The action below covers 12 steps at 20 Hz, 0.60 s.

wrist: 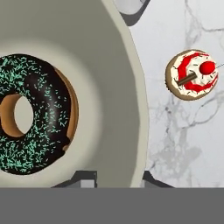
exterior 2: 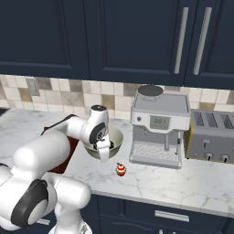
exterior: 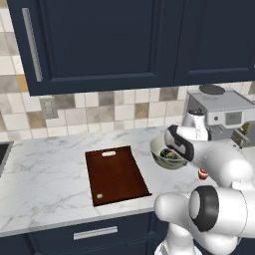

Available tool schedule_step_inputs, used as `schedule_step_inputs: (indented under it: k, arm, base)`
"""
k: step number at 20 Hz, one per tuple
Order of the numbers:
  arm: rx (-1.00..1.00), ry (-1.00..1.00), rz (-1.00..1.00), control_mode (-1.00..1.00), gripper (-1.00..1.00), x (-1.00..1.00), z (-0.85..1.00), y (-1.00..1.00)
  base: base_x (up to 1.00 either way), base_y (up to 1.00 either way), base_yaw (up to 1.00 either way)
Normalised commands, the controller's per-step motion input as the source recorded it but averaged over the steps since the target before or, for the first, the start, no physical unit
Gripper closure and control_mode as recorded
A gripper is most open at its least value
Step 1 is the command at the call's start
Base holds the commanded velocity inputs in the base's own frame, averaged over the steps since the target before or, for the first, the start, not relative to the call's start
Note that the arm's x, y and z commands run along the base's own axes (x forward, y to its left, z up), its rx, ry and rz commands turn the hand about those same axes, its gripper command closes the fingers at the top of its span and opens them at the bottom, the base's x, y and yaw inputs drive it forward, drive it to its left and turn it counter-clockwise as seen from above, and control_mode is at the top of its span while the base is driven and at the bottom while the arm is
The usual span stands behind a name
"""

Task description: Place the bowl with donut and the cupcake onto the tray.

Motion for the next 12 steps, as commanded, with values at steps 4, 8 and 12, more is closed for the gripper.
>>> schedule_step_inputs:
  k: [4, 8, 12]
  arm:
    - [0.05, -0.07, 0.02, -1.00, 1.00, -0.08, 0.23, 0.00]
    - [0.04, -0.13, 0.05, -1.00, 1.00, -0.17, 0.18, 0.00]
    - [0.00, -0.18, 0.10, -1.00, 1.00, -0.02, 0.00, 0.00]
  base:
    - [0.00, 0.00, 0.00]
    - [0.00, 0.00, 0.00]
    - [0.00, 0.00, 0.00]
